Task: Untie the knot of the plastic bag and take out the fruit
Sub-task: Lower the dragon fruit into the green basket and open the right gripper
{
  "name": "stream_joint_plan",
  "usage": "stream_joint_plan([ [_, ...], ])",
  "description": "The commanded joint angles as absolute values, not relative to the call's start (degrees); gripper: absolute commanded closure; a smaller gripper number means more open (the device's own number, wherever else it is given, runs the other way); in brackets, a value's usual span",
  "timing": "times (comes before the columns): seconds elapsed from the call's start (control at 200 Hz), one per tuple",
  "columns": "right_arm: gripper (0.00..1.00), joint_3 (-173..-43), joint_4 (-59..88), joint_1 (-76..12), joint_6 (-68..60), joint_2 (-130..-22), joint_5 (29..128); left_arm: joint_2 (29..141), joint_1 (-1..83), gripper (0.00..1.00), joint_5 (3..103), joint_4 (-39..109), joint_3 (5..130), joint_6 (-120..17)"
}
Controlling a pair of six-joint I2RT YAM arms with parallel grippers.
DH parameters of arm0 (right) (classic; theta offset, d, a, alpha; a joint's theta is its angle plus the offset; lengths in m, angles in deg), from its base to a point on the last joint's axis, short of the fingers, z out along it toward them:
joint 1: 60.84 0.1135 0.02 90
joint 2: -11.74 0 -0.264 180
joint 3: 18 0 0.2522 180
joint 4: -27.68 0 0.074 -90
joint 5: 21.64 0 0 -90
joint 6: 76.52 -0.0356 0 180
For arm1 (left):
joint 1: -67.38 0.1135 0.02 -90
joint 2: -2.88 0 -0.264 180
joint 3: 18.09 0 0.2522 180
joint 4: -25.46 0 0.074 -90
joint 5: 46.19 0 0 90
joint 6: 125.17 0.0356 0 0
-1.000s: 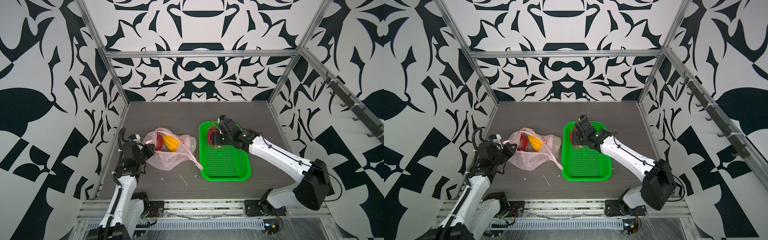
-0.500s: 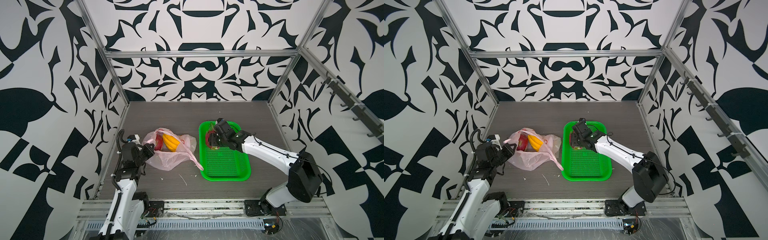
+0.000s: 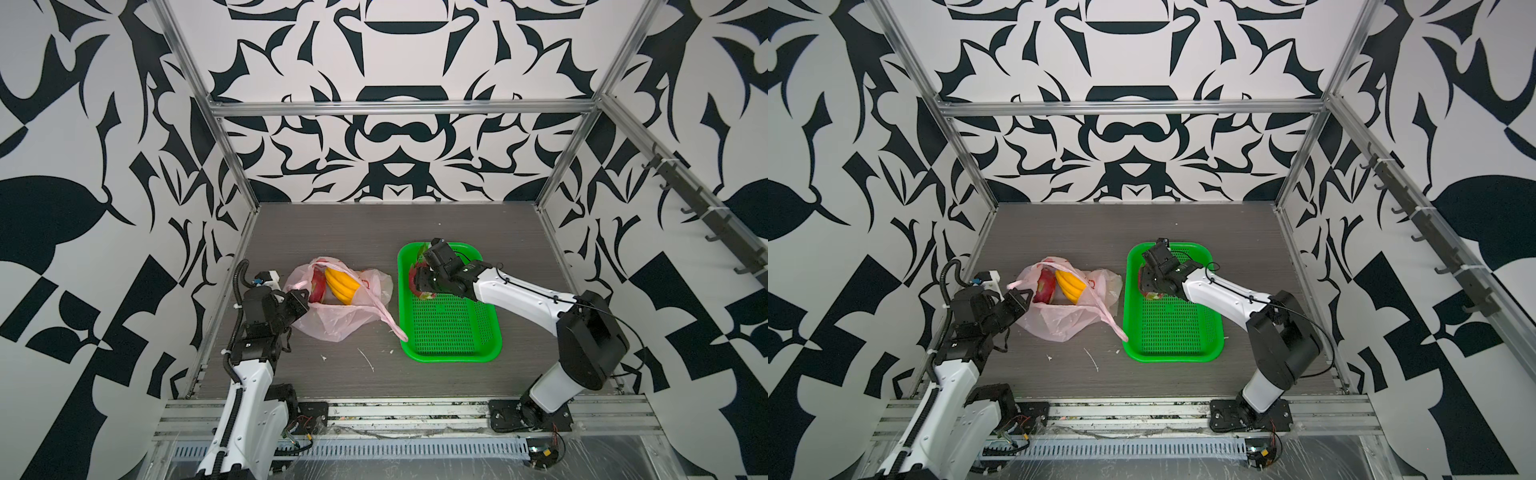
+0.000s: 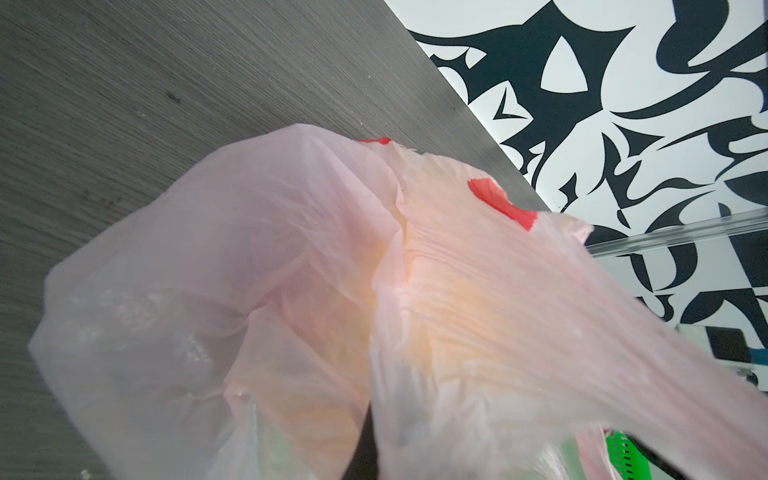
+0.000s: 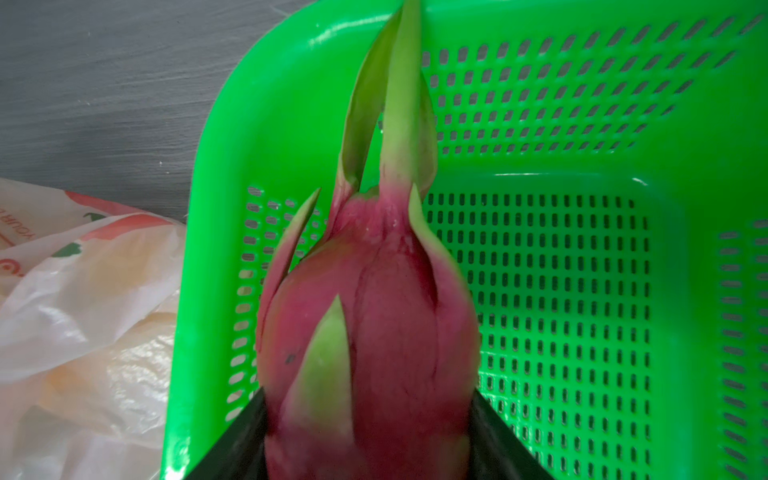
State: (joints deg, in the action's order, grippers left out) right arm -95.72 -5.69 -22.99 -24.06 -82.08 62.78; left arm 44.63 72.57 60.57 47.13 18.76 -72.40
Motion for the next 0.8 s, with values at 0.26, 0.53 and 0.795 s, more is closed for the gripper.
stream_joint_plan([
  [0.26,0.70,-97.6,-3.5,-23.4,-24.1,-84.5,63.2,43.4,72.7,1.00,60.6,48.5,18.1,-71.6],
  [0.53,0.61,-98.0,-3.4,-23.7,-23.8,-86.2,63.5,43.0,72.7,1.00,60.4,49.0,18.1,-71.5],
  [0.795,0.49,-98.5,-3.5,-23.8,-23.7,-87.0,63.5,43.0,72.7,1.00,60.2,49.3,18.4,-71.0],
])
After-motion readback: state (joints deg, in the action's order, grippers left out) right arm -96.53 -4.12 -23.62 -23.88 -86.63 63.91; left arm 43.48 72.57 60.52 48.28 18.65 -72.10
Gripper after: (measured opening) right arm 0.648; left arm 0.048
